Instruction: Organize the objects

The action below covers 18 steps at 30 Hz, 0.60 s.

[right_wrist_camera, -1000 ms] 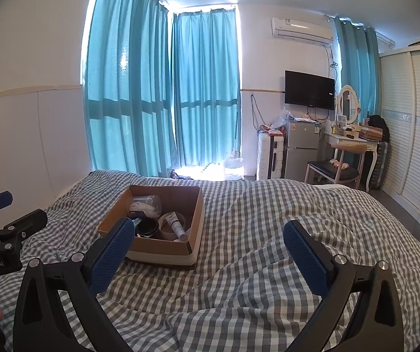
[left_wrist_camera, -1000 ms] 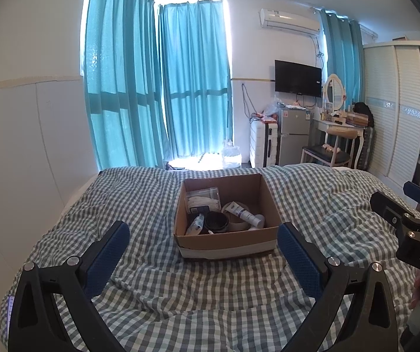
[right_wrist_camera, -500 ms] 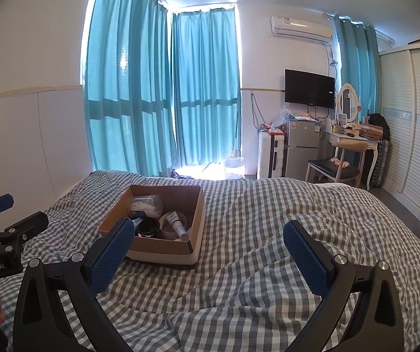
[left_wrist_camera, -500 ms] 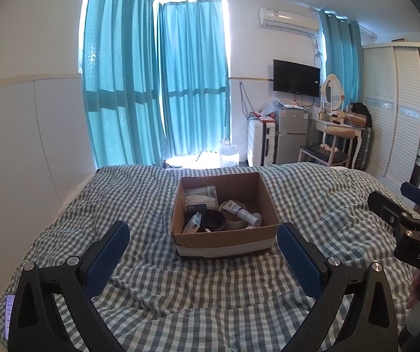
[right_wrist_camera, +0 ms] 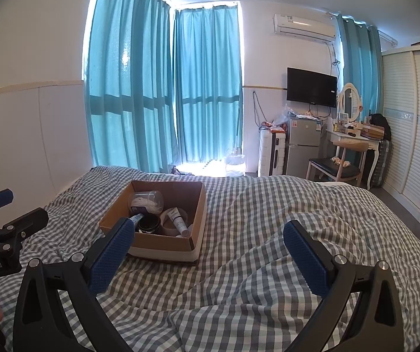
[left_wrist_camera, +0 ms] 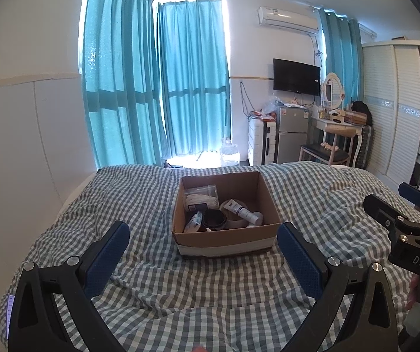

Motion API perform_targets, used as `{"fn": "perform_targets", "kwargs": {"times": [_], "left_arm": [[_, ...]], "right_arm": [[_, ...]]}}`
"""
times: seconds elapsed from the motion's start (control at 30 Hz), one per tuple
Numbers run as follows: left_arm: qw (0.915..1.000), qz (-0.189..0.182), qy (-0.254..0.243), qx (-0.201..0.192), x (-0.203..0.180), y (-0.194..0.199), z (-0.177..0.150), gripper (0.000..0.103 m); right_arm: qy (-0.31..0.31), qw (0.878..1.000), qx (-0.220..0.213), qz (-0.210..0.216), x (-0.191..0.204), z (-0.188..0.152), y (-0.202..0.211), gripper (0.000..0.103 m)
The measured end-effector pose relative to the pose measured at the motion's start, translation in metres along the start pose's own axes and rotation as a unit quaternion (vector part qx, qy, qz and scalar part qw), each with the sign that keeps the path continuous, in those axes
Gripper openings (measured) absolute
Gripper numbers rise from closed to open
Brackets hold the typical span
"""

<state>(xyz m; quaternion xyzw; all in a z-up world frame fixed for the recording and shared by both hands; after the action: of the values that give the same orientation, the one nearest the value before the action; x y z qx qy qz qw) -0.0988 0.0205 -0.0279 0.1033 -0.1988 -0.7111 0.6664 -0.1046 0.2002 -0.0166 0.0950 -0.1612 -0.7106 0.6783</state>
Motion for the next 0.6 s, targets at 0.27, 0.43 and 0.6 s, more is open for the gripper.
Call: {"fn": "perform_targets", "kwargs": {"times": [0.27, 0.43, 0.6], "left_arm": [[1.0000, -0.004, 0.008, 0.004, 0.0020, -0.0008, -0.0012, 0.103], [1.0000, -0.003, 0.003, 0.003, 0.0006, 0.0000, -0.0011, 0.103], [1.0000, -0.004, -0.003, 0.002, -0.0014, 0.0011, -0.0013, 0.103]], "right_arm": [[0.001, 1.000, 0.002, 0.000, 0.0036, -0.0031, -0.0029, 0.102], [0.001, 1.000, 0.002, -0.001, 0.0034, -0.0042, -0.0029, 0.102], [0.001, 1.000, 0.003, -0.001, 0.0039, -0.0051, -0.0034, 0.102]]}}
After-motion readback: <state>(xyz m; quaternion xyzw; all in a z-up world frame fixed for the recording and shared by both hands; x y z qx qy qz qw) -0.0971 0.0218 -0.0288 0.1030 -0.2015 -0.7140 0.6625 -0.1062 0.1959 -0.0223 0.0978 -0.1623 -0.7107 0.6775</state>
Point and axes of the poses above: each gripper's, at about its wrist camera, not at the fingertips, and y roughly against the way its jaws point, x to its left, z to its top, the point moved 9 cm from there along -y, roughly the way its jaws point, and after that the axes turned 4 degrees about -y, right-handed, at the moved point
